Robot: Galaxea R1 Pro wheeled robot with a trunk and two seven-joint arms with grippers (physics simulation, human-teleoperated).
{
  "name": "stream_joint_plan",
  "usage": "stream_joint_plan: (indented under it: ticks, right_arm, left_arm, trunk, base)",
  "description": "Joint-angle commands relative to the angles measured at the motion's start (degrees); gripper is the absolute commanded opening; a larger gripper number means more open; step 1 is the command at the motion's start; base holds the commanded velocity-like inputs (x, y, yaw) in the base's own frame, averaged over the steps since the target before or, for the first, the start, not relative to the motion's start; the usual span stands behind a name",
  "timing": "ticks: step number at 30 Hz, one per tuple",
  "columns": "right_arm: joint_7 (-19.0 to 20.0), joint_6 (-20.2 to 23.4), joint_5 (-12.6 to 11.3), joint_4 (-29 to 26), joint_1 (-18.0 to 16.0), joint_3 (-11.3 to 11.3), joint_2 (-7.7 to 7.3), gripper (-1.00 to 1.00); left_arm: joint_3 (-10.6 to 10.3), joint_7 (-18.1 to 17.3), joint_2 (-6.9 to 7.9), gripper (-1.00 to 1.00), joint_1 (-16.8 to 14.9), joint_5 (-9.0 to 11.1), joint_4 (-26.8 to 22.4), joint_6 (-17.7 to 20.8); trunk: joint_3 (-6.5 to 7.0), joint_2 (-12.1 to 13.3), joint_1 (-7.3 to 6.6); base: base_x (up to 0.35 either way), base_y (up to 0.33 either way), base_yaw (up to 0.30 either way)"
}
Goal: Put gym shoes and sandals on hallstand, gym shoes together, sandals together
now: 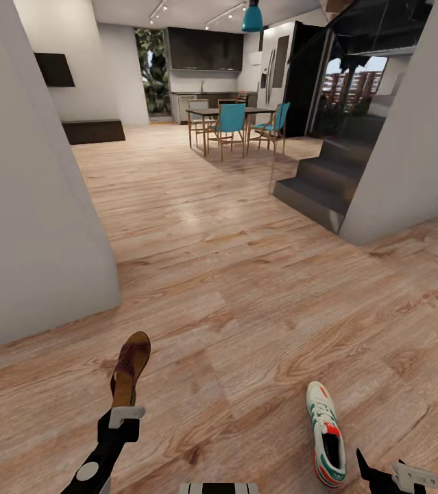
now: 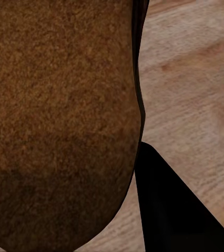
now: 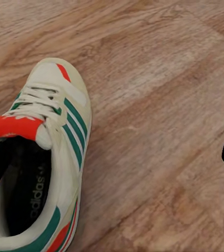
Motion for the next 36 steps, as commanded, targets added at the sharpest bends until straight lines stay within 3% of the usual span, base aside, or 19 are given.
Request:
stream_joint_plan:
  ticks: [1,14,17,32,34,35,36]
  right_arm:
    - [0.3,-0.2,0.4,0.0,-0.1,-0.5,0.01,1.00]
    - [0.3,-0.2,0.5,0.1,-0.1,-0.5,0.01,1.00]
    - [0.3,-0.2,0.5,0.1,-0.1,-0.4,0.01,1.00]
    - [0.3,-0.1,0.5,-0.1,-0.1,-0.3,-0.06,1.00]
    - [0.3,-0.1,0.4,-0.1,-0.1,-0.3,-0.01,1.00]
    - [0.2,0.0,0.4,-0.3,-0.1,-0.3,0.04,1.00]
    - [0.2,0.4,0.4,-0.7,-0.3,-0.3,0.10,1.00]
  left_arm:
    - [0.1,0.0,-0.01,-1.00,0.0,-0.3,0.0,-0.1]
    - [0.1,-0.1,0.08,-1.00,0.0,-0.4,-0.3,-0.1]
    - [0.0,-0.2,0.15,-1.00,0.3,-0.5,-2.7,-0.1]
    - [-0.4,-0.8,0.51,-1.00,1.4,-0.8,-9.2,1.2]
    - [-0.4,-0.8,0.51,-1.00,1.0,-0.9,-10.0,2.2]
    - [-0.4,-0.9,0.27,-1.00,0.4,-0.9,-11.5,4.8]
    - [-0.5,-1.0,-0.38,-1.00,-2.0,-0.8,-15.0,10.7]
  trunk:
    - [-0.04,0.0,-0.01]
    - [-0.04,0.0,-0.01]
    - [-0.04,0.0,-0.01]
    - [-0.04,0.0,-0.01]
    - [-0.04,0.0,-0.01]
    - [-0.04,0.0,-0.01]
    - [-0.04,0.0,-0.01]
  base:
    - [0.002,-0.004,0.000]
    - [-0.245,-0.001,0.000]
    - [-0.275,0.000,0.000]
    - [-0.015,0.000,0.000]
    - [0.000,0.000,0.000]
    - [0.000,0.000,0.000]
    - [0.000,0.000,0.000]
